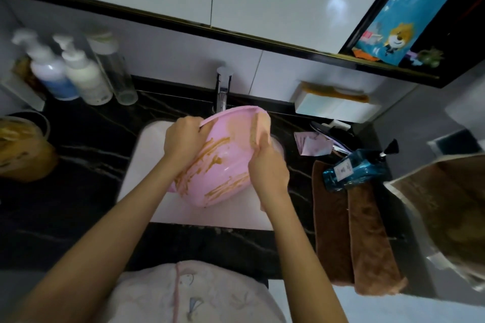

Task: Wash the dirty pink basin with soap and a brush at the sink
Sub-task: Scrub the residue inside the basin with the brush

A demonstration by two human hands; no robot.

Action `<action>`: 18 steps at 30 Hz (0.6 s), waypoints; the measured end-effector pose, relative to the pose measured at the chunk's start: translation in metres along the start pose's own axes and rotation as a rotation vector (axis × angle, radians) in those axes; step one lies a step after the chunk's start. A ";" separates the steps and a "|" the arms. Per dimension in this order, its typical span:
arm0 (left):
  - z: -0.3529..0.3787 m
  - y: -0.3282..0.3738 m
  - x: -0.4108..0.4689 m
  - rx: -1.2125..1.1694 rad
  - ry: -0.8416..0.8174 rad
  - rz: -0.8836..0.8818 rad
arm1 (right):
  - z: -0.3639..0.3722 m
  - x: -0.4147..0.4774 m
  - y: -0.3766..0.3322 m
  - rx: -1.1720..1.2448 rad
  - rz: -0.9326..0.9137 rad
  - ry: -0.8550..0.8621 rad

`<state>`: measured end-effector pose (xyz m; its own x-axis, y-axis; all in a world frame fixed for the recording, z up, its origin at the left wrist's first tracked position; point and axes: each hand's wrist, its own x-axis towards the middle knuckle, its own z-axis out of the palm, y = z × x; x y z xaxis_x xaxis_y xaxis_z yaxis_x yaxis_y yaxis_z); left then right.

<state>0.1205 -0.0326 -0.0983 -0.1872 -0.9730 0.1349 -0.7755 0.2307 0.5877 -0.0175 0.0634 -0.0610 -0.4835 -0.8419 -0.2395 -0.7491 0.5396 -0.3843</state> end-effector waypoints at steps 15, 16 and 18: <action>0.004 0.008 0.004 0.020 -0.017 -0.003 | 0.013 -0.038 -0.007 -0.017 -0.176 -0.100; 0.004 0.008 0.002 0.024 -0.024 -0.001 | 0.014 -0.027 -0.006 0.003 -0.161 -0.064; 0.001 0.003 0.001 0.006 -0.013 -0.019 | 0.006 -0.002 0.004 0.111 0.000 0.007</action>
<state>0.1168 -0.0330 -0.0970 -0.1802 -0.9770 0.1136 -0.7827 0.2124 0.5850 -0.0163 0.0674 -0.0674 -0.4871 -0.8416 -0.2333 -0.6945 0.5353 -0.4809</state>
